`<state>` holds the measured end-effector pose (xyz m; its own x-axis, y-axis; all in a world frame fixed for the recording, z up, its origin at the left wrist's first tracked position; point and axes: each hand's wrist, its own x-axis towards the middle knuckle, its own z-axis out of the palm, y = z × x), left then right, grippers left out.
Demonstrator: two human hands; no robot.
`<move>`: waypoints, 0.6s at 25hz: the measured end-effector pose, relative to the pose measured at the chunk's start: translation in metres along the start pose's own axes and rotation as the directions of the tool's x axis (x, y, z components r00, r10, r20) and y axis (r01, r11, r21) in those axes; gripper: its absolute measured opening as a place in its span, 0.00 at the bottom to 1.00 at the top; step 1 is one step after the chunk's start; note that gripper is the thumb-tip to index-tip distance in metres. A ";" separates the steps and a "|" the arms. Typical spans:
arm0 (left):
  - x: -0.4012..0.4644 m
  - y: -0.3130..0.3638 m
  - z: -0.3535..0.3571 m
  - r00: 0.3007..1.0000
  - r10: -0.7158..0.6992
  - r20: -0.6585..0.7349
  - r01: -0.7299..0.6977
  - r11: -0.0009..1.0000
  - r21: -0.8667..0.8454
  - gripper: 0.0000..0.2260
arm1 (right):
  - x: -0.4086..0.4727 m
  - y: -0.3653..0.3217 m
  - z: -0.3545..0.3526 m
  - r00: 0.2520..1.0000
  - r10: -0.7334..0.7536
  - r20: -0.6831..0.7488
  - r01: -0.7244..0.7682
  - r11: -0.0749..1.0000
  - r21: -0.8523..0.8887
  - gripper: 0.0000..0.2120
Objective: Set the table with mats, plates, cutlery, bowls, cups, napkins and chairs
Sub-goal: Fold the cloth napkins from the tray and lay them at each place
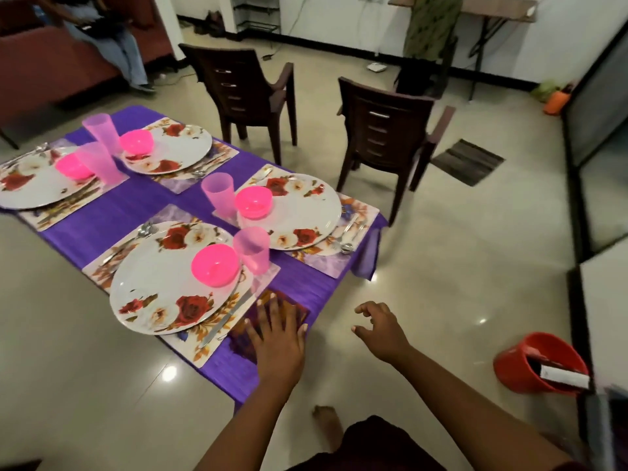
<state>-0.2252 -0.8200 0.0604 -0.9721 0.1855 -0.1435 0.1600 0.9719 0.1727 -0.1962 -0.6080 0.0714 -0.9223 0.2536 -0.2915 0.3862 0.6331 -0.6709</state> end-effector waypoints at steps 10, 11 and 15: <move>-0.089 0.086 0.057 0.800 0.583 0.141 -0.572 0.813 -0.114 0.22 | -0.183 0.126 -0.040 0.781 0.565 -0.267 -0.450 0.805 0.387 0.11; -0.099 0.095 0.064 0.751 0.642 0.152 -0.630 0.767 -0.125 0.21 | -0.205 0.141 -0.043 0.730 0.621 -0.286 -0.477 0.763 0.437 0.11; -0.132 0.143 0.078 0.578 0.788 0.212 -0.780 0.609 -0.140 0.16 | -0.286 0.185 -0.055 0.526 0.800 -0.287 -0.526 0.571 0.630 0.07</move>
<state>-0.0605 -0.6945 0.0278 -0.3991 0.9040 -0.1531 0.8319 0.4273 0.3541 0.1379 -0.5228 0.0681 -0.1804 0.8501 -0.4948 0.7144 -0.2325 -0.6599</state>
